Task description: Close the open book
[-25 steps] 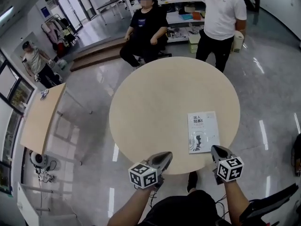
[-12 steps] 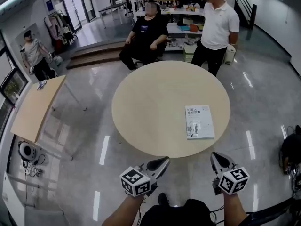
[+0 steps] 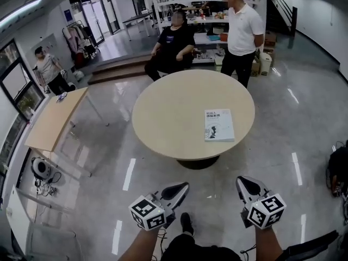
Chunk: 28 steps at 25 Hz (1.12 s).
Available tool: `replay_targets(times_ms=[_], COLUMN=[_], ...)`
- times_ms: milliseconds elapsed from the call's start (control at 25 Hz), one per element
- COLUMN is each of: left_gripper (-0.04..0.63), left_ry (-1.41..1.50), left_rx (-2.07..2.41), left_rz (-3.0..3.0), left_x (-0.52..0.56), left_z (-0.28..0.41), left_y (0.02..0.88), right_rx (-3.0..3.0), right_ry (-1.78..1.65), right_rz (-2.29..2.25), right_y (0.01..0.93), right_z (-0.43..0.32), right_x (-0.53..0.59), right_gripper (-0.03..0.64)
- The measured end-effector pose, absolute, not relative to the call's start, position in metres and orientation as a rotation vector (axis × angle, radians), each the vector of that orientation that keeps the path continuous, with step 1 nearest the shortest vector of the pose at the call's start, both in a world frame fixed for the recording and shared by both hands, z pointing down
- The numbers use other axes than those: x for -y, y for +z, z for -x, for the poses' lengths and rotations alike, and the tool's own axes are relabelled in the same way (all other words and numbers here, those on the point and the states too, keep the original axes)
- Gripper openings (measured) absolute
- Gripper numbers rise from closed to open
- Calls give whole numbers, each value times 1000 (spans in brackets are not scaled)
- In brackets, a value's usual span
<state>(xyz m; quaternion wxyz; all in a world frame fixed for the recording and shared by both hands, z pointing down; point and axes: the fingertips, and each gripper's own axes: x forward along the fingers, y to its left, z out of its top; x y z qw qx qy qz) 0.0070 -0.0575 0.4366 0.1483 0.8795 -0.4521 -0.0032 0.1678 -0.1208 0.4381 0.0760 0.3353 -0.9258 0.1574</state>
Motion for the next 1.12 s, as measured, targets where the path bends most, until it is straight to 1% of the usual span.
replay_targets(times_ms=[200,400,680,960,1120], left_gripper=[-8,-8,-8,-6,-6], left_ry=[4,23,-5,-25,-96], left_rx=[1310,1328,1327,1276,1229], left_rz=[-2480,-2503,-2522,-2542,-2551], left_x=[-18,-90,-185,-304,-360], left_z=[-66,-92,-89,-64,-57], left_y=[438,415,411,429,428], right_rx=[2776,2822,2844,2821,2827], right_ry=[491,462,410,406,397], right_rz=[-904,-835,-815,-957,-1022], right_y=[446,431,421,429,421], right_z=[-215,-226,-212,-202,-202], right_x=[50,-19,-115,-231,-292], right_gripper=[-2,-2,-2,-2,-2])
